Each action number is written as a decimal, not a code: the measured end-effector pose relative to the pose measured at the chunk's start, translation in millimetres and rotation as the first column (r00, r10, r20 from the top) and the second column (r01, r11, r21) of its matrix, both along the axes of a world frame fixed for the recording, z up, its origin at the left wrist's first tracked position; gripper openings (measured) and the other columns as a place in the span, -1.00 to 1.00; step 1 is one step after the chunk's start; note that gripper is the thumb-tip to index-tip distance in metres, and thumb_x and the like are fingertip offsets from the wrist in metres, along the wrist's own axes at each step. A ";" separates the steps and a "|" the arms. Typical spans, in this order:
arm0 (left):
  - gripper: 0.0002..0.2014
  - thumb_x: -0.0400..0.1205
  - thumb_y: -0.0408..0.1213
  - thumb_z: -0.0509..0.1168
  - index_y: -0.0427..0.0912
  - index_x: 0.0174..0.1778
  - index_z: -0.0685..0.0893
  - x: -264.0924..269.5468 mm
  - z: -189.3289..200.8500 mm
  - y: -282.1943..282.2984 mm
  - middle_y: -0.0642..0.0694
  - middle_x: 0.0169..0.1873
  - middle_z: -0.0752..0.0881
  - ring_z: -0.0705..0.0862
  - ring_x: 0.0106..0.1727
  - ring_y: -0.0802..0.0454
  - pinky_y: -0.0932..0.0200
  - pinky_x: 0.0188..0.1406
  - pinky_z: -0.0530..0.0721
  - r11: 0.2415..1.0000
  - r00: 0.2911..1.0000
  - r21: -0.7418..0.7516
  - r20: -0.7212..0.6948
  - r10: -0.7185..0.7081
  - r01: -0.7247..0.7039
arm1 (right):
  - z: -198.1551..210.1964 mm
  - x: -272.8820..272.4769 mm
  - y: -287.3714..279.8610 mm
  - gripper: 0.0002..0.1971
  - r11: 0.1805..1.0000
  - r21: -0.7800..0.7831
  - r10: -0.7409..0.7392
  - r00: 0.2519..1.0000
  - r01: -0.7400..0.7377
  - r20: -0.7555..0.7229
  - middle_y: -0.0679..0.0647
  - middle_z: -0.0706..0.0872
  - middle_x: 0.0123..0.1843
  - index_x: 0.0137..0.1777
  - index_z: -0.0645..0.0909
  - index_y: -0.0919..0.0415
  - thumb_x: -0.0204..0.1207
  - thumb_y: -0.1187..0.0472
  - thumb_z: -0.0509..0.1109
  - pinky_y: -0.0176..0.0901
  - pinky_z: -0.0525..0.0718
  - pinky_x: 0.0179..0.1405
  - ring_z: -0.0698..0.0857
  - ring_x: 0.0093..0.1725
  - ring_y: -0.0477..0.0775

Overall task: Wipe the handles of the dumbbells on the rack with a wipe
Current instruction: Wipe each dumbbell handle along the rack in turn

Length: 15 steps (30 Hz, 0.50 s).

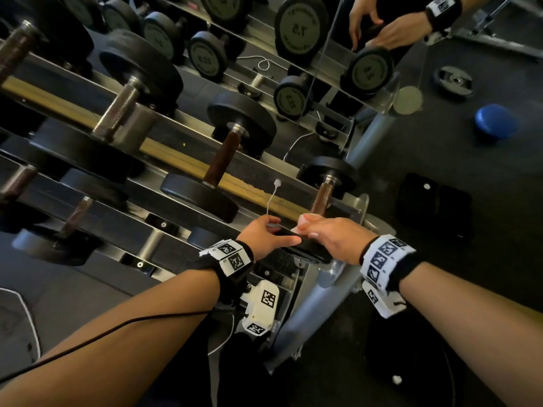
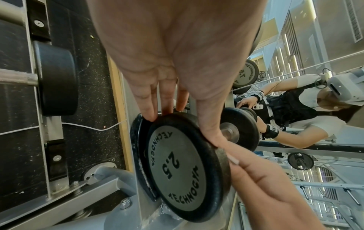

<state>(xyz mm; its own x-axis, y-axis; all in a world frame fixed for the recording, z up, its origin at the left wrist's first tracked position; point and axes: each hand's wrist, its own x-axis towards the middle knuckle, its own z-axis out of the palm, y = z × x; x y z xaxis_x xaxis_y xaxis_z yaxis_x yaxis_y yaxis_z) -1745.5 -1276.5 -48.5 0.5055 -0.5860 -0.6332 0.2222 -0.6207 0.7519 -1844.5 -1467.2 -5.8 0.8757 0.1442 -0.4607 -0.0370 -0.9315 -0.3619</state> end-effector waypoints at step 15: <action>-0.38 0.40 0.14 0.56 0.02 0.34 0.61 4.5 3.6 -0.9 0.07 0.15 0.75 0.72 0.12 0.15 0.11 0.22 0.68 0.996 0.997 0.047 0.017 -0.073 0.072 | -10.2 -9.1 -8.0 -0.38 0.996 -0.023 -0.082 0.993 0.084 0.087 -0.07 0.16 0.74 0.62 0.38 -0.10 0.61 0.40 0.30 -0.14 0.13 0.65 0.13 0.70 -0.11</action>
<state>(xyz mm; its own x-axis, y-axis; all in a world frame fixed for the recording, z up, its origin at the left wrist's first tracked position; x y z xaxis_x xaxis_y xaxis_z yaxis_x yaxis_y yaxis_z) -1741.1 -1277.3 -44.9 0.4750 -0.5915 -0.6515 0.1619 -0.6690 0.7254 -1853.6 -1475.2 -16.0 0.9207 0.0582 -0.3859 -0.0845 -0.9356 -0.3427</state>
